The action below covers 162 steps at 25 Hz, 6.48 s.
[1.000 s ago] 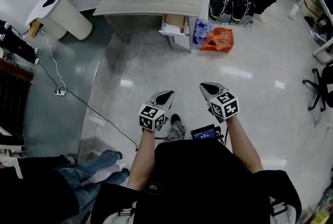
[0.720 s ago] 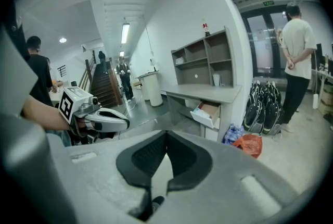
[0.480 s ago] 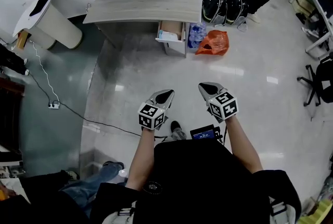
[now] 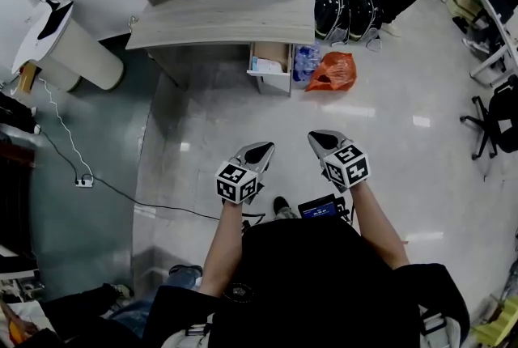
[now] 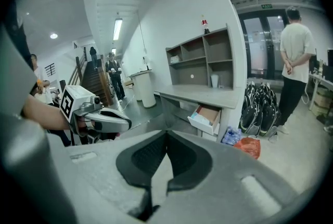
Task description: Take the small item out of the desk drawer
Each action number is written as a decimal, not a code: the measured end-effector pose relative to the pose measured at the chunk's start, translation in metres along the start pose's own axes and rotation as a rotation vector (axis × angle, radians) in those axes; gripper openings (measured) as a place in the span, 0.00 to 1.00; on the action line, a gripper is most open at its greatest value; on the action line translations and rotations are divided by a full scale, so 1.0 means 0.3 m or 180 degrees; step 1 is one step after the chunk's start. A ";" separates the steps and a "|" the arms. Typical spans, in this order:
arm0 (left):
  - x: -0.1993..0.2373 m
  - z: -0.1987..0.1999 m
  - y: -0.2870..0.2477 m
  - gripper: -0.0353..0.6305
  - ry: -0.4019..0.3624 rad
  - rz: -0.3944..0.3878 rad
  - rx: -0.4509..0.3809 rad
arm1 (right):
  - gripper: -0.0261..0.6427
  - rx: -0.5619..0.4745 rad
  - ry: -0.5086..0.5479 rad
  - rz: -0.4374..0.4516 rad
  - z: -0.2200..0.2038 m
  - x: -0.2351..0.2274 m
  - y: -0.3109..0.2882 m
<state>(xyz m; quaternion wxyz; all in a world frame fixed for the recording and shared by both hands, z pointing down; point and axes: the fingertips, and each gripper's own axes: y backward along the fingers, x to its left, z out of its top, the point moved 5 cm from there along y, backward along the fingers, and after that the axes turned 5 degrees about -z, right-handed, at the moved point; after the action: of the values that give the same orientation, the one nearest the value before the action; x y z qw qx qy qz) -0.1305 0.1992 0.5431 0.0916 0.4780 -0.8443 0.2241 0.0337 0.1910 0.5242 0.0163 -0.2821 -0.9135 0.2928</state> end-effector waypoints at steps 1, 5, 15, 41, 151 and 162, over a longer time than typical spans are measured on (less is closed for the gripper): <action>0.012 0.000 0.007 0.06 0.0009 -0.0008 -0.0005 | 0.04 0.0002 -0.0003 -0.0010 0.003 0.008 -0.009; 0.043 -0.002 0.017 0.06 0.0057 -0.0034 -0.0009 | 0.04 0.0039 -0.0028 -0.0036 0.012 0.022 -0.030; 0.065 -0.035 -0.015 0.06 0.0133 -0.0095 0.0055 | 0.04 0.0097 -0.0080 -0.0074 -0.005 -0.004 -0.067; 0.379 0.209 -0.328 0.06 0.0066 0.0205 0.0177 | 0.04 0.0092 -0.0122 0.0197 0.217 -0.403 -0.386; 1.068 0.614 -0.739 0.06 -0.0356 -0.0509 0.0701 | 0.04 0.0040 -0.0591 -0.0241 0.648 -0.797 -0.929; 1.025 0.540 -0.771 0.06 -0.0210 -0.0436 0.0840 | 0.04 0.0102 -0.0663 -0.0064 0.587 -0.823 -0.914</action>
<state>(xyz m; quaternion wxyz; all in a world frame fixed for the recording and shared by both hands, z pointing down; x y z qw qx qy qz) -0.0865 -0.2142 0.5810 0.0152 0.5495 -0.7755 0.3104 0.0682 -0.2146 0.5611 -0.0712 -0.2406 -0.9082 0.3350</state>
